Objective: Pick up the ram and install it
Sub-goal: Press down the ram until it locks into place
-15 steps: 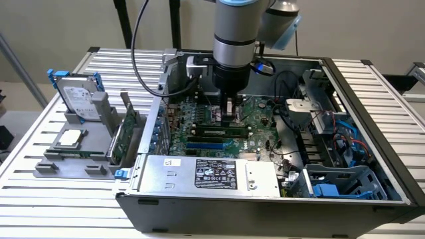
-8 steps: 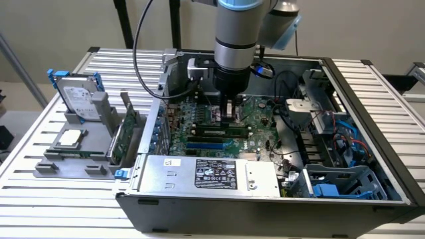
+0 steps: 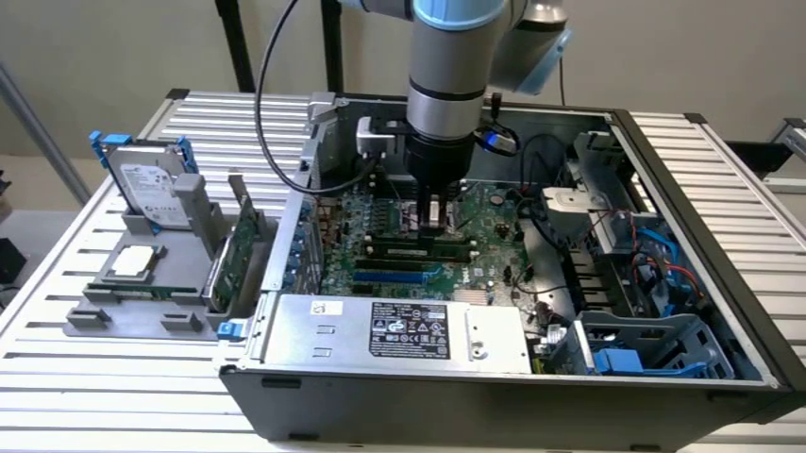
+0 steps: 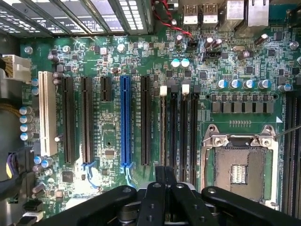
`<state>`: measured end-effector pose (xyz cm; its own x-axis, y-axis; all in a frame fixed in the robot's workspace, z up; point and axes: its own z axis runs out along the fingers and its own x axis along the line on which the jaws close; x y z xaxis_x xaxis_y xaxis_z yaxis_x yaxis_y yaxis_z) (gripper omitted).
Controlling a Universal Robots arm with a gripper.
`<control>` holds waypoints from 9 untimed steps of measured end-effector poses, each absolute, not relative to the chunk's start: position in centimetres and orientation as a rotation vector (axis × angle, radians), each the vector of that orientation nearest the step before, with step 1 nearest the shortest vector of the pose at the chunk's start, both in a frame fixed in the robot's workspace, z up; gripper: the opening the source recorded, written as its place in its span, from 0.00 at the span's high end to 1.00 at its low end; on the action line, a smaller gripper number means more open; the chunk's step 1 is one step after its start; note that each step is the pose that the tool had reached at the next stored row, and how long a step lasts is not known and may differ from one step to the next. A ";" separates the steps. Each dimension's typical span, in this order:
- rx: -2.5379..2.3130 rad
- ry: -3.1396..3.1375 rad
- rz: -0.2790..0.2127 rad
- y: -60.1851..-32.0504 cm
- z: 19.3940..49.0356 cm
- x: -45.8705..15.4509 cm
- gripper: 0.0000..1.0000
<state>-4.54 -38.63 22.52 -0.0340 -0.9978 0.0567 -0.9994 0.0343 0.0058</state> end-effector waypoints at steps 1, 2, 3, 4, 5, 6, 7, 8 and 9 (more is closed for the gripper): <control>2.151 -2.226 0.054 -38.6 22.4 -4.5 1.00; 2.151 -2.226 0.053 -38.6 22.4 -4.5 1.00; 2.151 -2.226 0.053 -38.6 22.4 -4.5 1.00; 2.151 -2.226 0.051 -38.6 22.6 -4.5 1.00; 2.151 -2.227 0.048 -38.6 22.9 -4.5 1.00; 2.150 -2.226 0.049 -38.6 23.4 -4.5 1.00; 2.150 -2.226 0.049 -38.6 23.9 -4.5 1.00; 2.150 -2.225 0.048 -38.6 24.3 -4.5 1.00; 2.150 -2.225 0.048 -38.6 24.7 -4.5 1.00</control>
<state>-4.53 -38.61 24.68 -0.0339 -0.9979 0.0552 -0.9994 0.0345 0.0105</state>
